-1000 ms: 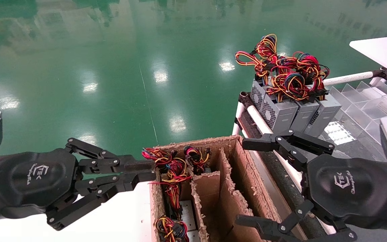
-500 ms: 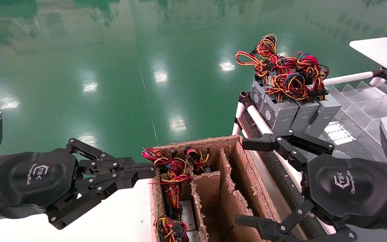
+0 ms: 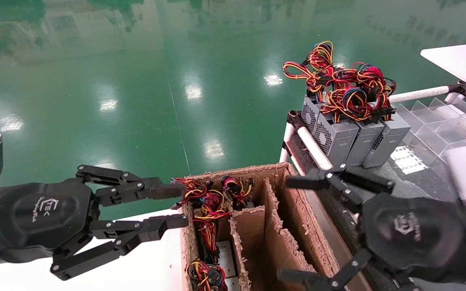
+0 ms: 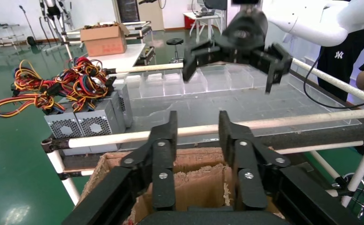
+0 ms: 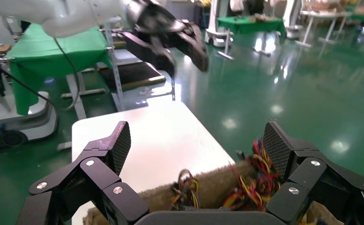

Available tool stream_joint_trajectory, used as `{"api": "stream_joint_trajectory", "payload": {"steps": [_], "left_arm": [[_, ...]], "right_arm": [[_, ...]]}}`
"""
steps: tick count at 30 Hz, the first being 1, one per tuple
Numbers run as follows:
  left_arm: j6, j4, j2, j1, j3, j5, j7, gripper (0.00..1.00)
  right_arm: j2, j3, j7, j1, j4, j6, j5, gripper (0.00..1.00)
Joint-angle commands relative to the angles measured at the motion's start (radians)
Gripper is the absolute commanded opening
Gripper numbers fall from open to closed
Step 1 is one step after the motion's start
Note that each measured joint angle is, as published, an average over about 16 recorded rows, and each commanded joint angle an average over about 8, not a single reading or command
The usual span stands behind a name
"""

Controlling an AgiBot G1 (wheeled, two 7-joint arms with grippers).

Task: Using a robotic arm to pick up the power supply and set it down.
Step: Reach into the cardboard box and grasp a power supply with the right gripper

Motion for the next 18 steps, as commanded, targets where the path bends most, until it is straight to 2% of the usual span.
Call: {"api": "stream_joint_trajectory", "payload": {"steps": [1,6,18], "left_arm": [[0.0,0.0,0.0,0.0,0.0,0.0,0.0,1.0],[0.0,0.0,0.0,0.0,0.0,0.0,0.0,1.0],[0.0,0.0,0.0,0.0,0.0,0.0,0.0,1.0]], "right_arm": [[-0.003,-0.005,0.006,-0.001,-0.002,0.002,-0.004,1.0],[-0.008,-0.015,0.01,-0.003,-0.002,0.007,-0.019,1.0],[-0.048,-0.086,0.012,-0.01,0.012,0.053,-0.146,1.0]]}}
